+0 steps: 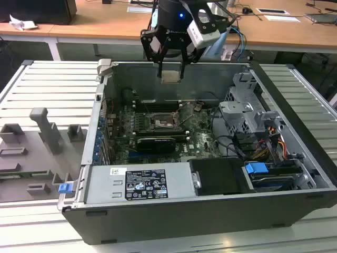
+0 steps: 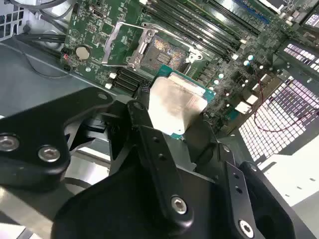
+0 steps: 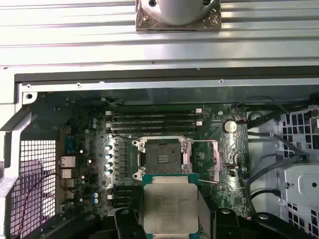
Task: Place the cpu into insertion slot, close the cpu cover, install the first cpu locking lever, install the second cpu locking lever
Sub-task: 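Place the cpu into insertion slot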
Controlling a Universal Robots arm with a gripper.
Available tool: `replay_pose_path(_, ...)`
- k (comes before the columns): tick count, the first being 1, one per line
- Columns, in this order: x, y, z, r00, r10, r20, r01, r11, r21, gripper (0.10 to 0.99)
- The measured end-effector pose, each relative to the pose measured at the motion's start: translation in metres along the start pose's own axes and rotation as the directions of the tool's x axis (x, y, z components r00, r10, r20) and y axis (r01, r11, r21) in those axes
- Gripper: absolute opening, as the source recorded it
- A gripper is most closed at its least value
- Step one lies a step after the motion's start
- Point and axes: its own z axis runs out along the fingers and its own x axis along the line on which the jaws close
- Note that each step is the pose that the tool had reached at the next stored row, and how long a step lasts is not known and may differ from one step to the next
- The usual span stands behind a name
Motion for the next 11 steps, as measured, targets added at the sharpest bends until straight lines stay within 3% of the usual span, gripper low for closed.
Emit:
replay_pose_path(2, 0.0, -0.0001, 0.0004, 0.9986, 0.053, 0.0047, -0.053, 0.9986, -0.001, 0.533)
replay_pose_path(11, 0.0, -0.0002, 0.002, 0.9965, 0.083, 0.0074, -0.083, 0.9965, -0.002, 0.533)
